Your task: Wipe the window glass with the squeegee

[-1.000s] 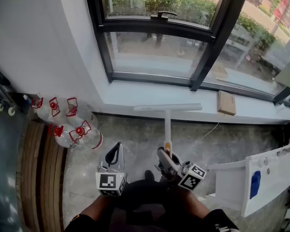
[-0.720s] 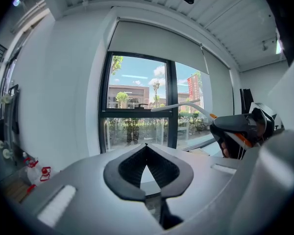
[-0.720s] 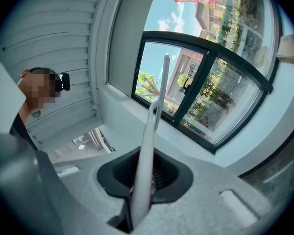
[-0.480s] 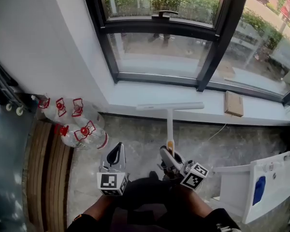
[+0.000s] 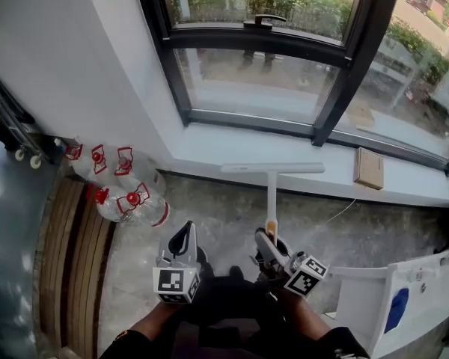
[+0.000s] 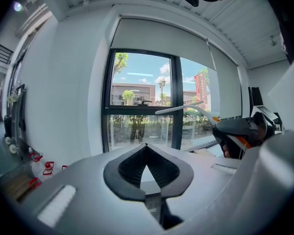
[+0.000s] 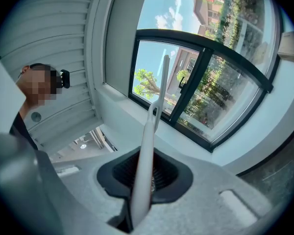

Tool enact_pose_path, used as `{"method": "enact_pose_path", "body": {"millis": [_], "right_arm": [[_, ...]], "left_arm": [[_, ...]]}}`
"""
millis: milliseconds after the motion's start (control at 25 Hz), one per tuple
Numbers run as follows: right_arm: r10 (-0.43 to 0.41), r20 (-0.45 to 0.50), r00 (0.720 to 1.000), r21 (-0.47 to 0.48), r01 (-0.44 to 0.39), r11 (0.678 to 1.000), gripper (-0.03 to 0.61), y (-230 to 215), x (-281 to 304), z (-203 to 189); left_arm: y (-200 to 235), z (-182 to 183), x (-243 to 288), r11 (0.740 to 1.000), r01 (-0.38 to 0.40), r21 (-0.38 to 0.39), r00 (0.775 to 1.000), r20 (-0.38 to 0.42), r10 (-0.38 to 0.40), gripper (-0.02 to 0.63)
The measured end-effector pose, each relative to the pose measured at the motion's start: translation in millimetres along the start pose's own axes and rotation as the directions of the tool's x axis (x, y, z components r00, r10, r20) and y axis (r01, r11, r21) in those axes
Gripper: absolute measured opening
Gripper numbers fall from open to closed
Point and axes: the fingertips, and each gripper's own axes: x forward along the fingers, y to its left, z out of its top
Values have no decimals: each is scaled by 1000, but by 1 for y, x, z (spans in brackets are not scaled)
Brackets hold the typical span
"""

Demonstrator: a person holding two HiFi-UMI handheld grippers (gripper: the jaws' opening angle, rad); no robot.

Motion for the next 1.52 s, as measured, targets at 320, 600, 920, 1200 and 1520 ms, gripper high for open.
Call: {"method": "enact_pose_path", "body": {"millis": [320,600,920,1200,1520], "right_arm": [[-38,-11,999,-1,38,999,35,-26,44,5],[-95,-1,995,-19,95,995,35,-51,115,21],[-114,40,993,-72,117,991,35,-66,217,53],[-81,92,993,-139,93,986,35,-53,280,85],[-40,99,994,-161,56,985,35,-61,322,105]], "left_arm": [[28,-6,46,998,25,-52,1000,-12,-26,9],[80,9,116,995,79,-60,997,-3,-80,9],[149,35,195,988,157,-2,987,18,-157,9],[188,73,228,979,202,30,975,84,-204,9],[221,79,248,986,161,-44,984,81,-158,9]]}}
